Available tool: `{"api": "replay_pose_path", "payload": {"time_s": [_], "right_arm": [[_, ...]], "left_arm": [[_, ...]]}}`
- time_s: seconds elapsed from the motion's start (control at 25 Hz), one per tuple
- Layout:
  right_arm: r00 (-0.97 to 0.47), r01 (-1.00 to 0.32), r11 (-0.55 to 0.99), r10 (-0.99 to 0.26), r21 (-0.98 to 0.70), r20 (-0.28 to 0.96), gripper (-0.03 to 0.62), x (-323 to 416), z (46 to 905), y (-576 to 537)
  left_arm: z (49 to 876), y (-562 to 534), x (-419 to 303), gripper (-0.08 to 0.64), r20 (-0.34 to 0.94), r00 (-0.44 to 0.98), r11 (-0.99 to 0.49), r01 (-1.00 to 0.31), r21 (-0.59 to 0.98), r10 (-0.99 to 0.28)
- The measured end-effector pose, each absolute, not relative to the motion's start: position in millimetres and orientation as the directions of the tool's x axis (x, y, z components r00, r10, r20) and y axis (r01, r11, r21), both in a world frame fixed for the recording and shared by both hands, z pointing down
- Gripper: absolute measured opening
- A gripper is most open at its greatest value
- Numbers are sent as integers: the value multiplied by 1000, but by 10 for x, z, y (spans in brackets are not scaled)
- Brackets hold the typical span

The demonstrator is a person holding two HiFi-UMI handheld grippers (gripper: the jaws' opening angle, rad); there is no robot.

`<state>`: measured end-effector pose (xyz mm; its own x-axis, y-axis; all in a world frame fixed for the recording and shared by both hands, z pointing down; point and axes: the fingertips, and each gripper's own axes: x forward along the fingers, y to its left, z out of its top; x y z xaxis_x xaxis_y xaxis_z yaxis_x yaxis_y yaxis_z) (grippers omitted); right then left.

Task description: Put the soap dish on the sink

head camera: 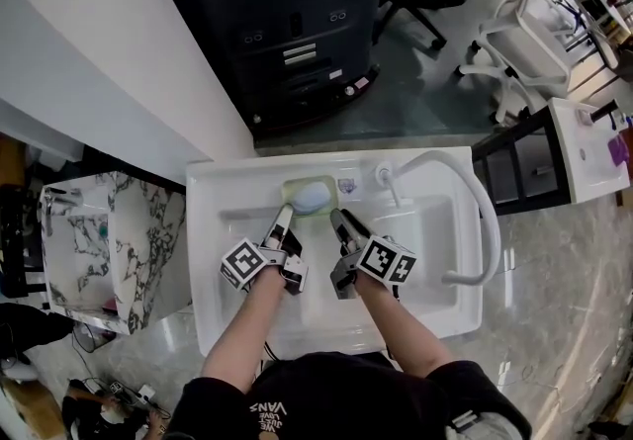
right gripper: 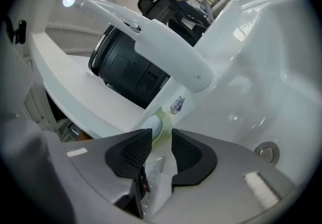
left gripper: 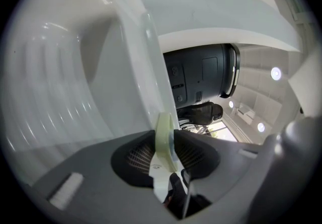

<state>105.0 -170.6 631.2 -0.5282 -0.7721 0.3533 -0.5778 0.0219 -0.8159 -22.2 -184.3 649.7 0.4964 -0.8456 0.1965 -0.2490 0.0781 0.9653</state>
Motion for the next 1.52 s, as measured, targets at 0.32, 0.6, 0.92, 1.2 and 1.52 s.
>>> {"api": "replay_pose_path", "payload": {"time_s": [0.32,0.6,0.92,1.2,1.52], "right_arm": [[-532,-758,160,-712,-632,458,95,817,6382,-1503],[-584,-766,260,-664,-588,467,3,519,6391,-1475],[-575,-779,266,-666,-568,475,3,491,6396,-1585],[-573,-778,258,-666,-572,478,2,474,6398,-1603],[-576,-775,259,-664,-576,477,2,491,6393,-1621]], "left_arm": [[6464,-1841,-213,166,191,511,63,-257,964,-838],[6413,-1828,-202,178,181,521,48,-258,965,-834],[6382,-1787,-356,186,168,505,32,-267,963,-847],[6410,-1628,-396,186,192,531,-41,-396,918,-825],[6417,-1512,-393,184,283,548,-166,-630,759,-787]]}}
